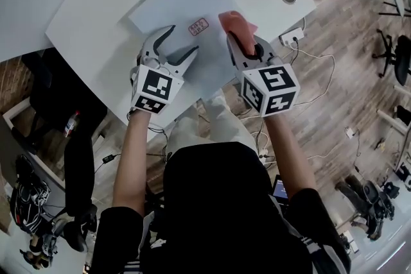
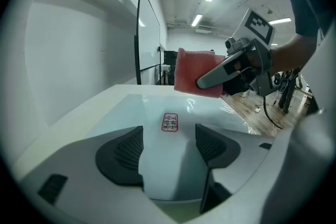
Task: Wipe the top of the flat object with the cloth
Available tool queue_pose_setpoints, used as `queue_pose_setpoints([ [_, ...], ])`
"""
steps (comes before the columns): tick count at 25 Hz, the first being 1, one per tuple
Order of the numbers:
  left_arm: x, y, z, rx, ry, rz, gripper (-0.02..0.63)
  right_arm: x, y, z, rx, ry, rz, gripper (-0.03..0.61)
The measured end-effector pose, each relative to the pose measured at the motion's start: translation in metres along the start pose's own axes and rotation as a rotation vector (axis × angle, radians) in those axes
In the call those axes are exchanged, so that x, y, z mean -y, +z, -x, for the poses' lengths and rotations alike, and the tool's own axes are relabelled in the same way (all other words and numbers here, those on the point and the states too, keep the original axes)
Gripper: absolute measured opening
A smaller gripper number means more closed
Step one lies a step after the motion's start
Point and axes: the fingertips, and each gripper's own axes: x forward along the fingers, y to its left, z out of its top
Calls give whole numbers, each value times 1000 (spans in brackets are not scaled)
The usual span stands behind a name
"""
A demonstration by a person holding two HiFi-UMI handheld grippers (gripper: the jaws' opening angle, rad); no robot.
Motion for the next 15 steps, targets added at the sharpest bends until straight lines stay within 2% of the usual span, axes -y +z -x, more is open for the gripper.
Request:
queue_pose_setpoints([
  [7,5,-11,-8,-37,12,-64,324,1,-10,-5,-24,11,-6,46],
  [15,6,-12,-9,-52,5,-59,324,7,-18,-20,-97,10,41,46],
])
